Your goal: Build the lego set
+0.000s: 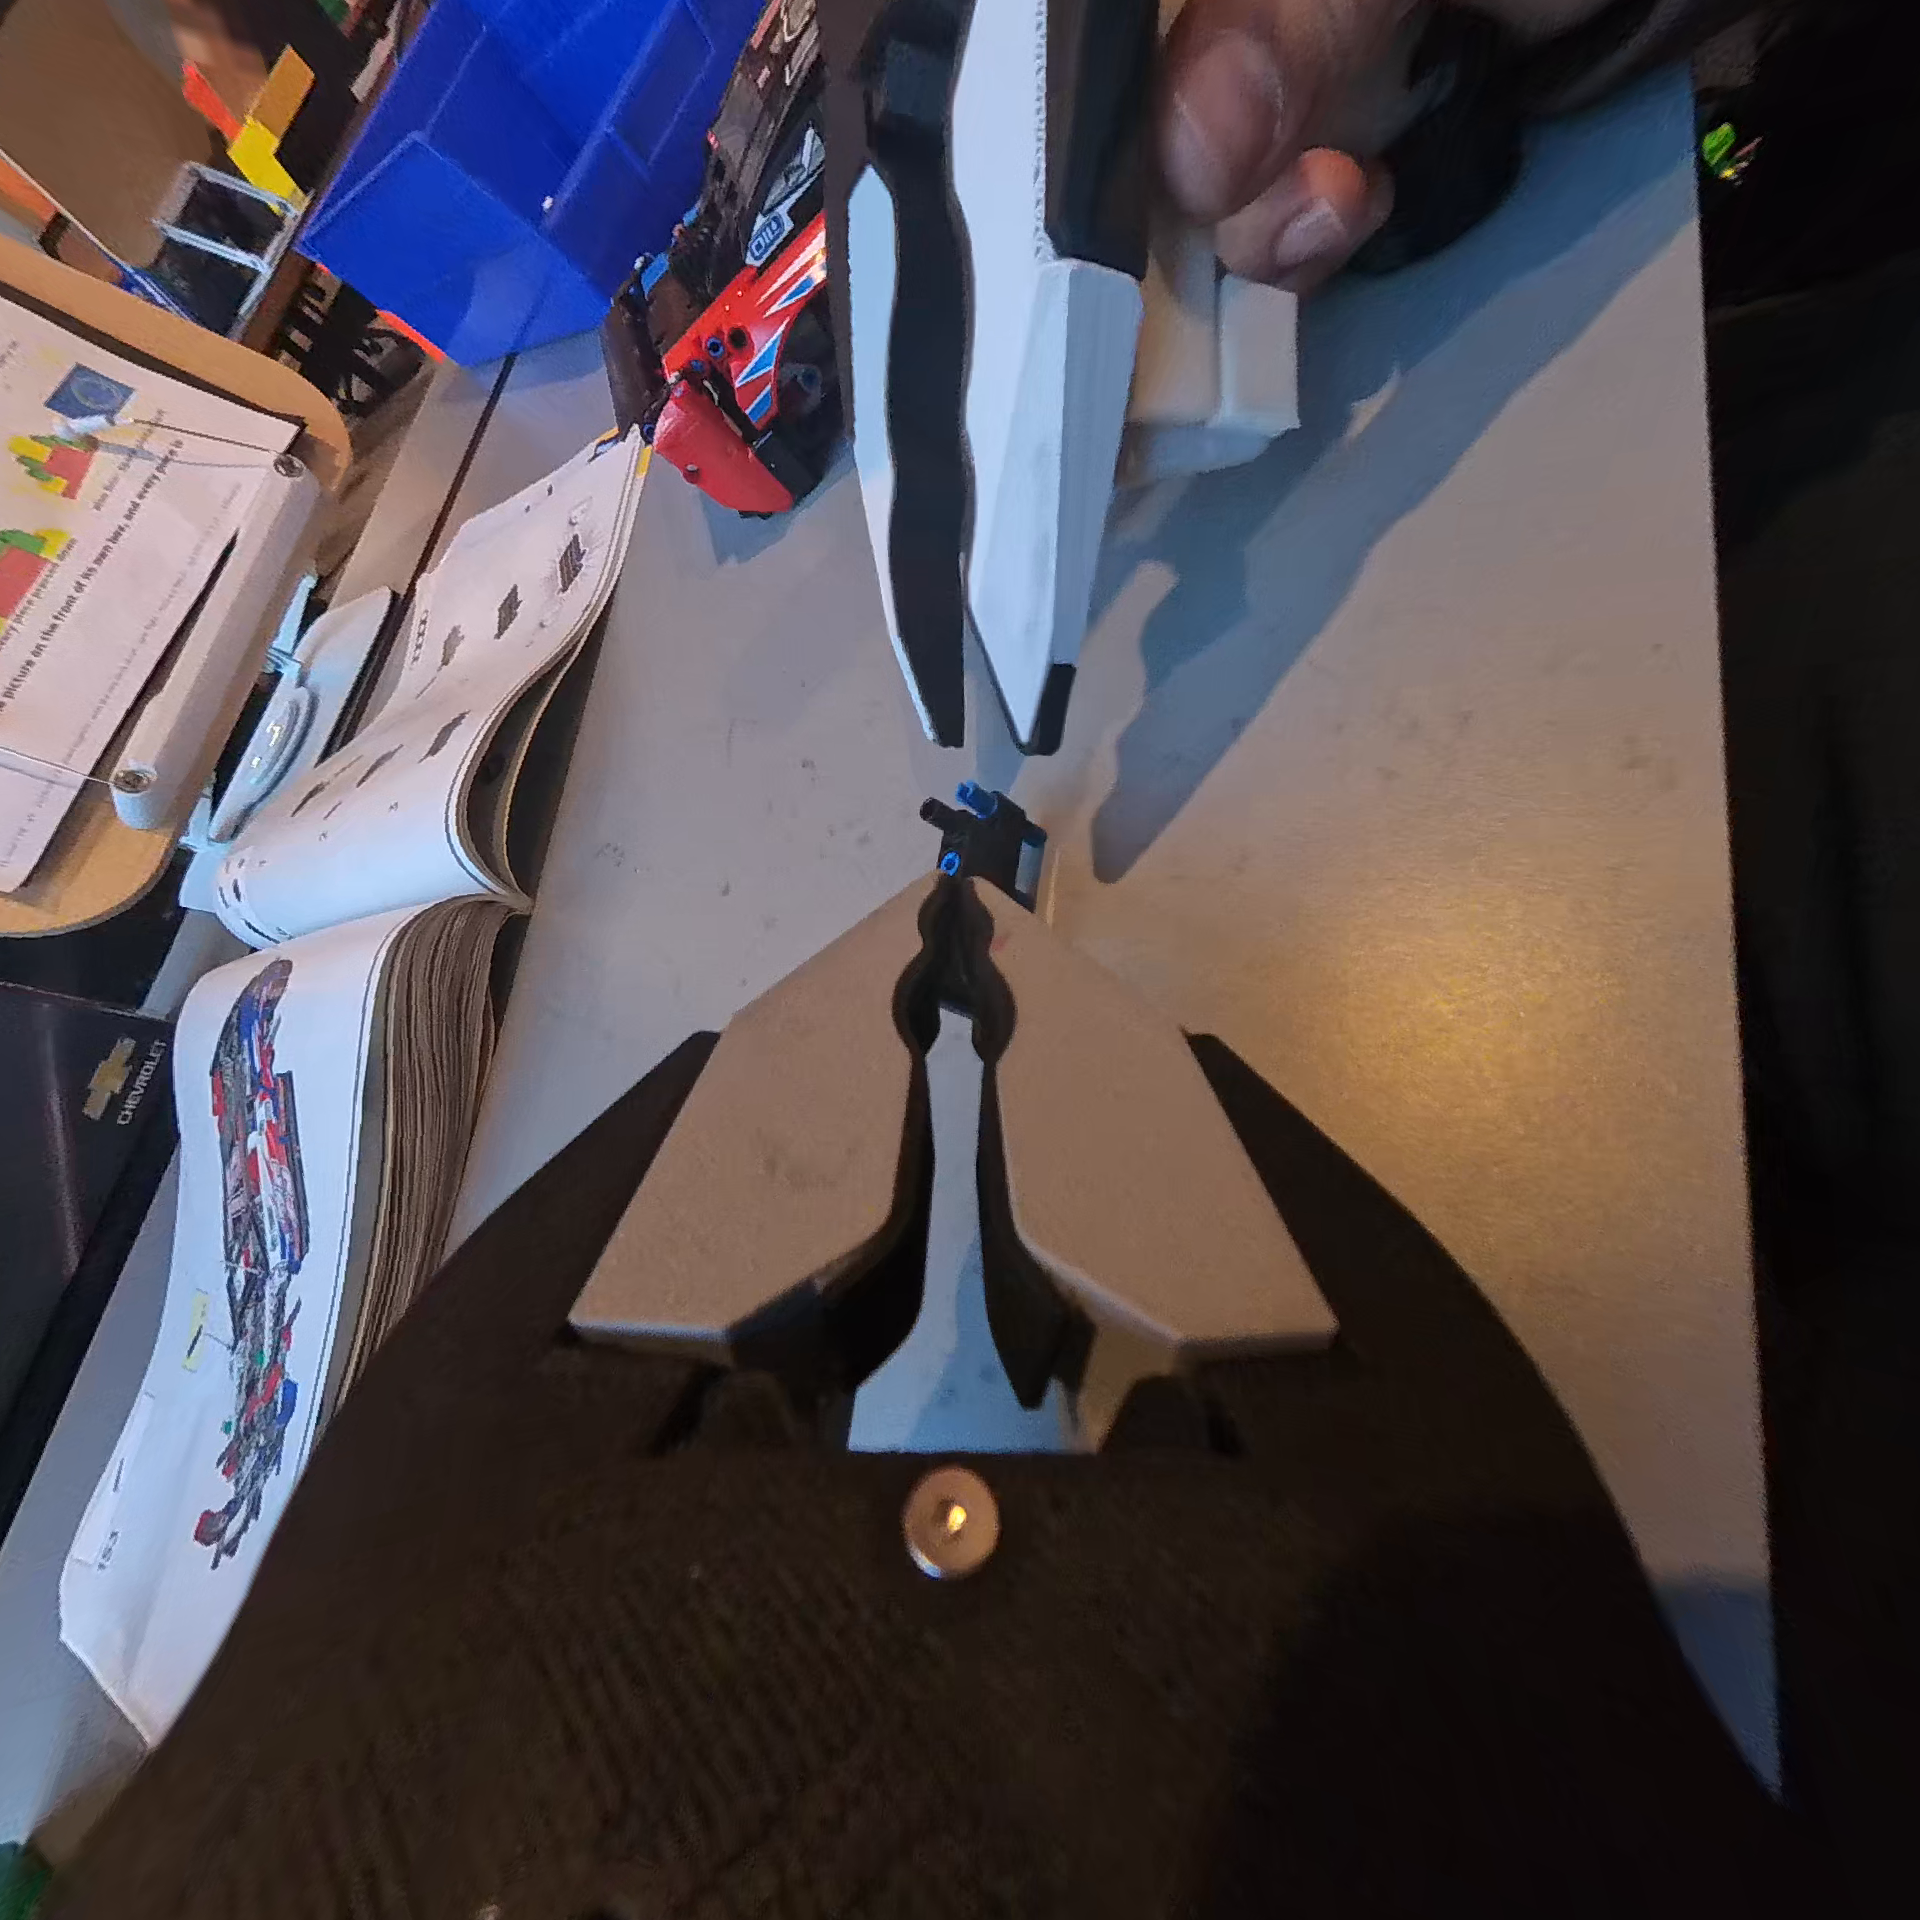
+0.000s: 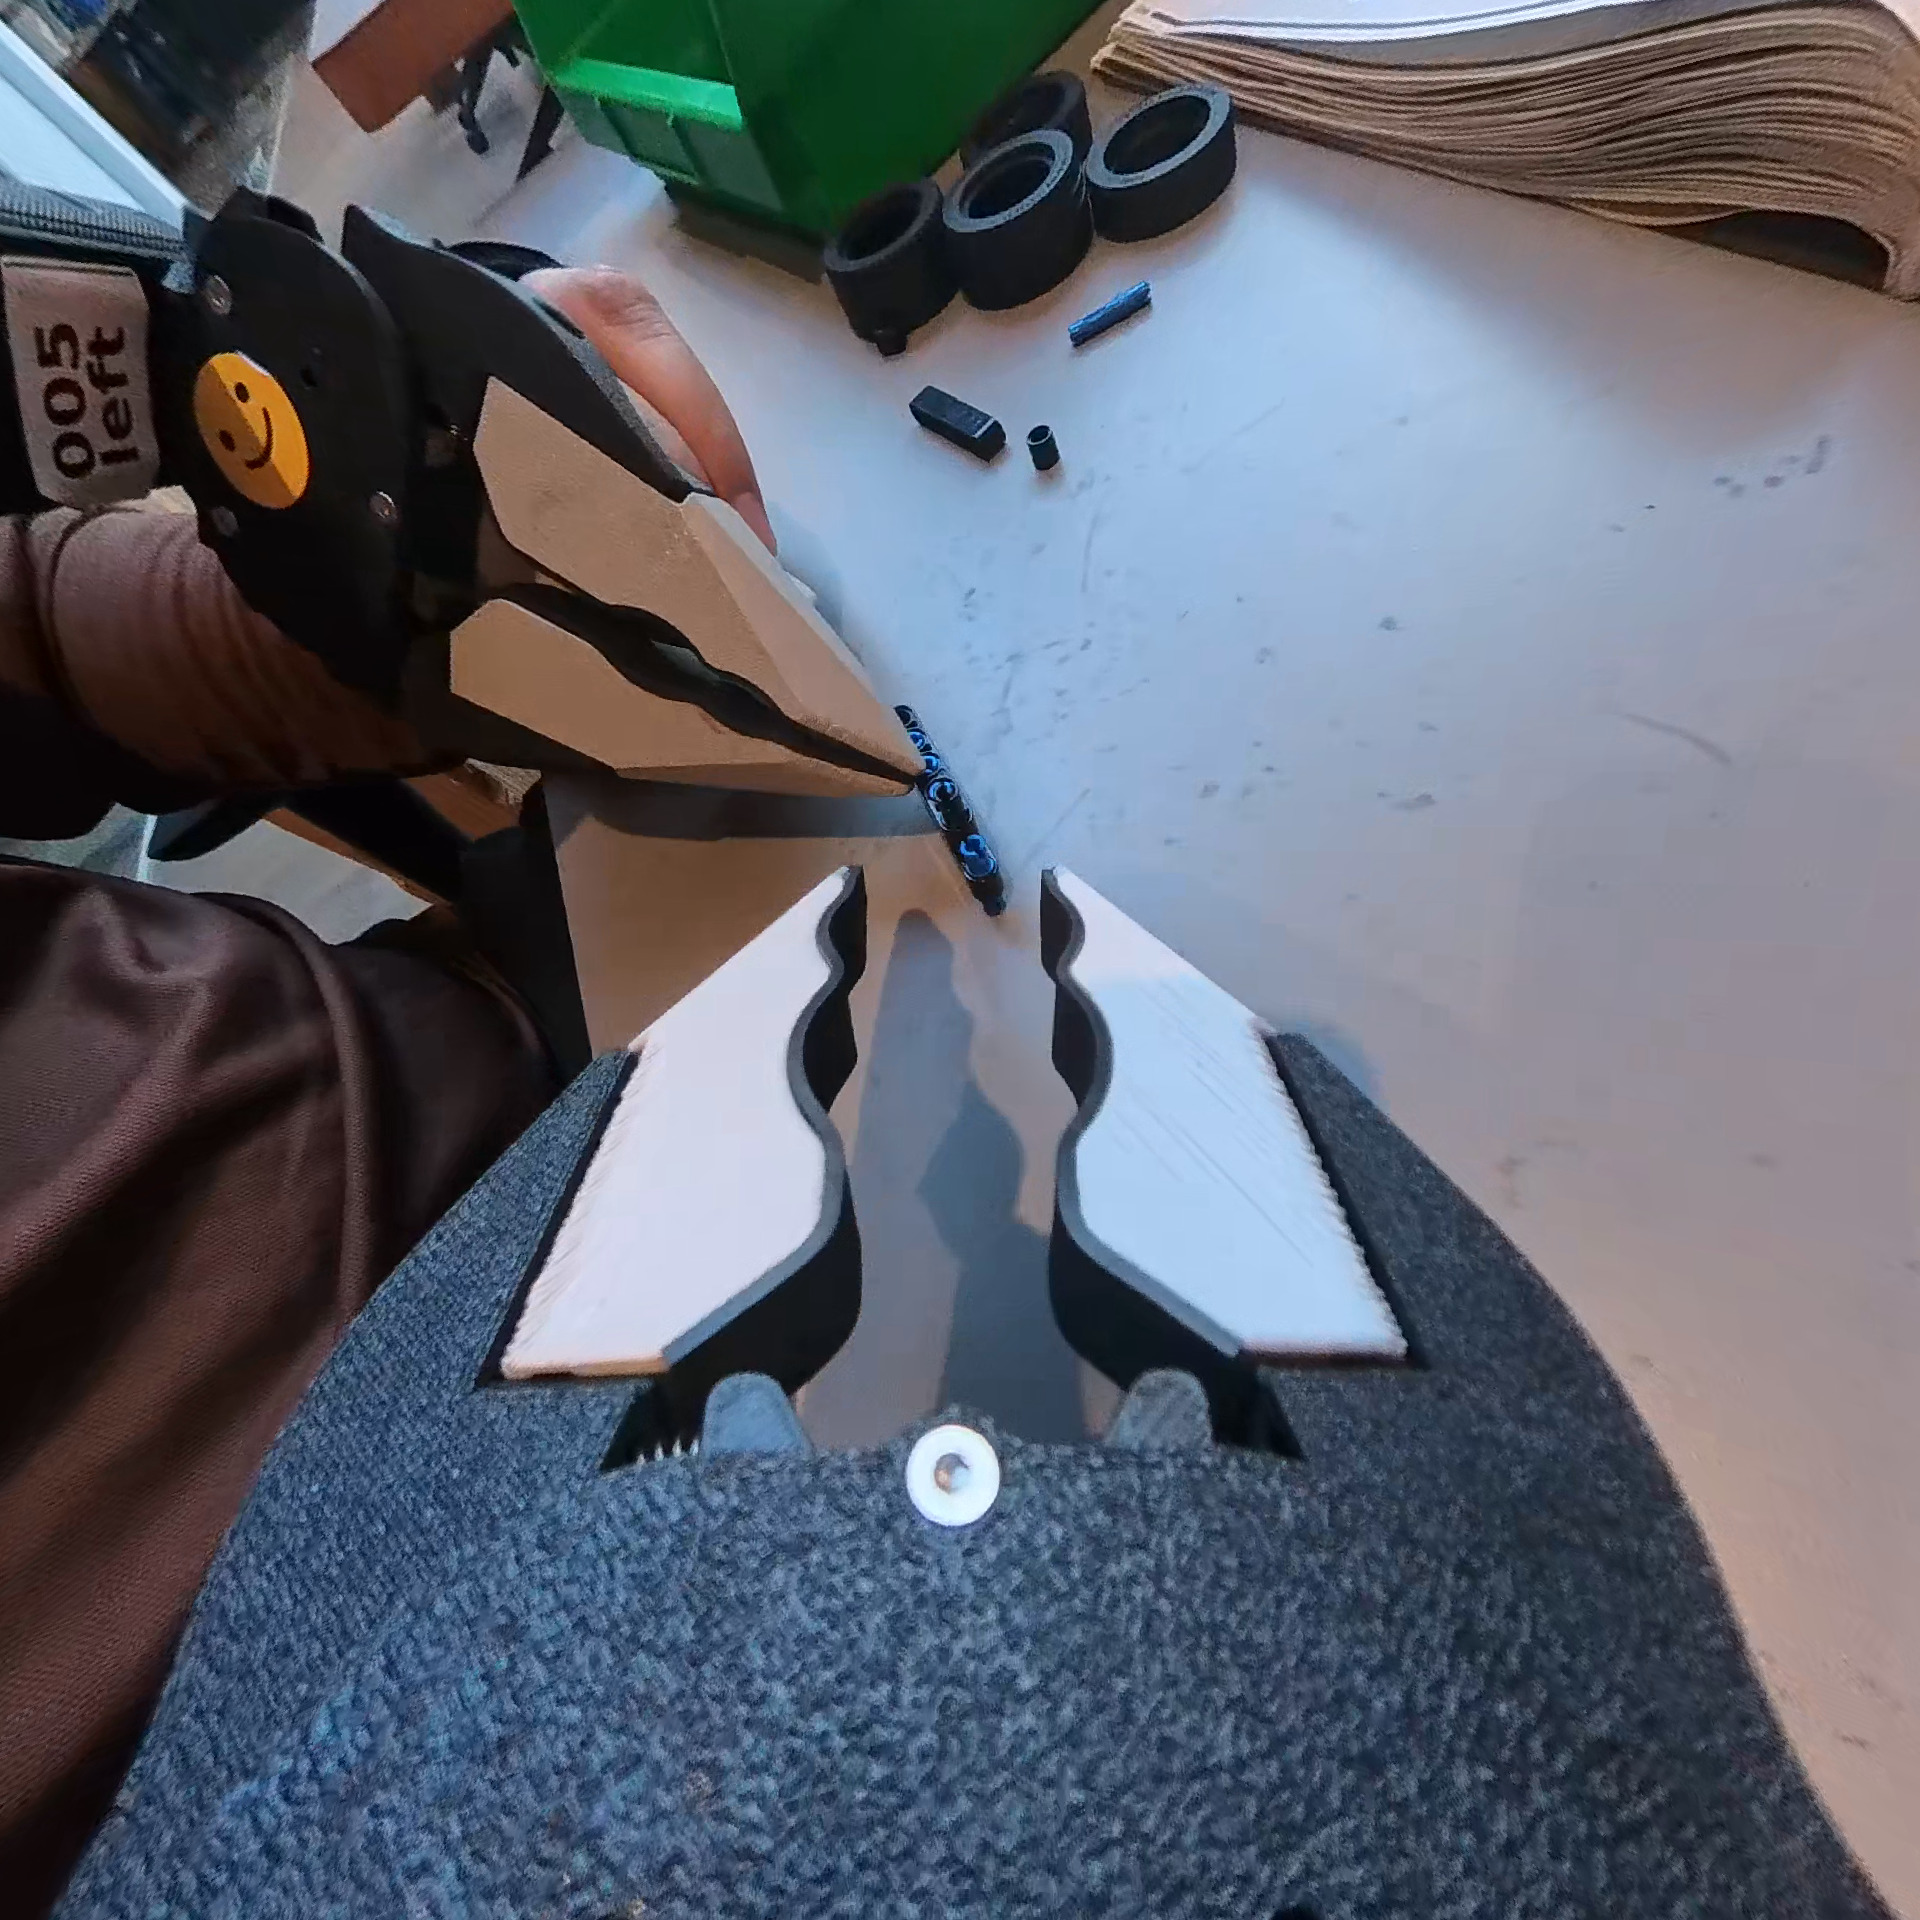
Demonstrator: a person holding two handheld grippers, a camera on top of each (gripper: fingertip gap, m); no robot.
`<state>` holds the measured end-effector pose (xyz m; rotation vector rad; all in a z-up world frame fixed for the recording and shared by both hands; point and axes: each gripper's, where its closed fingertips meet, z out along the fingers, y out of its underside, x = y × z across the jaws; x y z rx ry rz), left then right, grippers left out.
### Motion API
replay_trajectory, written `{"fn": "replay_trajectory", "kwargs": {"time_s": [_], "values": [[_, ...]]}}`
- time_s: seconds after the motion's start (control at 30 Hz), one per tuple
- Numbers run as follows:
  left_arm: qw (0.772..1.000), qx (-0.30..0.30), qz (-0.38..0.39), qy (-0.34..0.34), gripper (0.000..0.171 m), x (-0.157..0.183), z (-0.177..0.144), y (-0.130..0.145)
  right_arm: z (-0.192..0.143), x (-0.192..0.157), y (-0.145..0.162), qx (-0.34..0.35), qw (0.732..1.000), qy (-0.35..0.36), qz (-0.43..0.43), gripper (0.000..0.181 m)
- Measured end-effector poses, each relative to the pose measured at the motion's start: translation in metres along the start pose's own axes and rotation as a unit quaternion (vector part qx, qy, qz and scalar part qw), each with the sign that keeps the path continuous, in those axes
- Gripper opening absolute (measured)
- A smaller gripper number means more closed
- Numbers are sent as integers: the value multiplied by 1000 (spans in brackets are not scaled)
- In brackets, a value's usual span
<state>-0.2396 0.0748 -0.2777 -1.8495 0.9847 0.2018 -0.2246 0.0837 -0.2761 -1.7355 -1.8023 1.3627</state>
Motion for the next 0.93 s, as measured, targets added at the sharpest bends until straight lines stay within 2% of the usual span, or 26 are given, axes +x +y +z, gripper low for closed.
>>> {"fn": "replay_trajectory", "kwargs": {"time_s": [0.2,0.37,0.63,0.73,0.93], "values": [[999,13,24,28,0,13,-5,-3,-1,-1,-2,7,1000,-6,3,33],[997,-16,62,47,0,23,-7,11,-2,-2,-2,7,1000,-11,6,33],[998,-61,1,17,2,-5,-5,34,-4,0,-4,17,1000,-14,15,33],[998,-60,-7,9,1,-9,-5,34,-5,0,-5,19,1000,-15,18,33],[994,-103,-19,-33,0,-23,0,48,-4,1,-4,16,1000,-13,18,33]]}}
